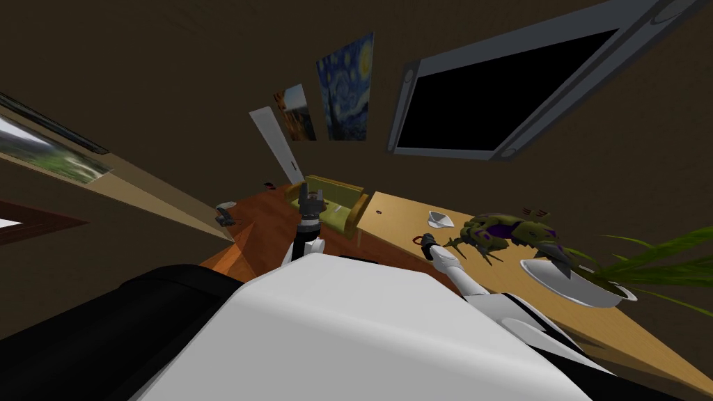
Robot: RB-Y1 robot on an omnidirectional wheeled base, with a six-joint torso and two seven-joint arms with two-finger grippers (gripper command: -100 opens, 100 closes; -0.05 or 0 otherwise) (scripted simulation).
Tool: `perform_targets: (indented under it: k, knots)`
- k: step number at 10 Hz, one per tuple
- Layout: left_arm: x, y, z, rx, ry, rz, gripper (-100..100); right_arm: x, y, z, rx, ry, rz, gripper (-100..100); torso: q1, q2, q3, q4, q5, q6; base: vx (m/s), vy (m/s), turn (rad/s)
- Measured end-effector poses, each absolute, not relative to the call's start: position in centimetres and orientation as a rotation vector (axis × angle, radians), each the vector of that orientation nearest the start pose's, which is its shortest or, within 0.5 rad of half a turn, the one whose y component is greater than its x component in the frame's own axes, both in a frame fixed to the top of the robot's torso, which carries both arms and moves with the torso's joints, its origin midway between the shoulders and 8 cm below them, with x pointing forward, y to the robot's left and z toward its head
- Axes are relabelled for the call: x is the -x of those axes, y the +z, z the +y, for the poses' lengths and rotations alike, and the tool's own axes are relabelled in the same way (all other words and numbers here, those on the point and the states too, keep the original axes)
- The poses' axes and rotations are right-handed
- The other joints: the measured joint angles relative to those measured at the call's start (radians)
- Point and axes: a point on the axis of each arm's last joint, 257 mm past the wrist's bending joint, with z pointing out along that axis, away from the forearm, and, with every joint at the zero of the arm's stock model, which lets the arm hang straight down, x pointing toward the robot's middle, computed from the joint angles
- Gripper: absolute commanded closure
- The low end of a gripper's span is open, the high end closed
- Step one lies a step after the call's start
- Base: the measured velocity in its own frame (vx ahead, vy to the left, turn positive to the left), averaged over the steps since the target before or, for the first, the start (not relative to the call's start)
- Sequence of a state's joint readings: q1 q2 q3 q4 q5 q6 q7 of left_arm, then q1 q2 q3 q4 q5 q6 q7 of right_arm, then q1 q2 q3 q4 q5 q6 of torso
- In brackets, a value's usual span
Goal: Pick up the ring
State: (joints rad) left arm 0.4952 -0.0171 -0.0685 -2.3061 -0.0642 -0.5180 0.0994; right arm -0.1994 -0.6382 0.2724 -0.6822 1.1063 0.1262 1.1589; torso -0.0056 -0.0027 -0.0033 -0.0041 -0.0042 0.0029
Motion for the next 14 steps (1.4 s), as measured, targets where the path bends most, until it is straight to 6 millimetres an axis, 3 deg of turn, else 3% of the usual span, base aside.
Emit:
perform_targets:
  k: [14]
  knots:
    - [-33.9, 4.1, 24.9, 0.635, -1.436, 0.578, 0, -44.0, -45.7, -54.8, 1.443, -1.019, 1.97, 100, -0.002, -0.006, -0.005, -0.004, -0.005, -0.001, 0.045, 0.03, -0.092]
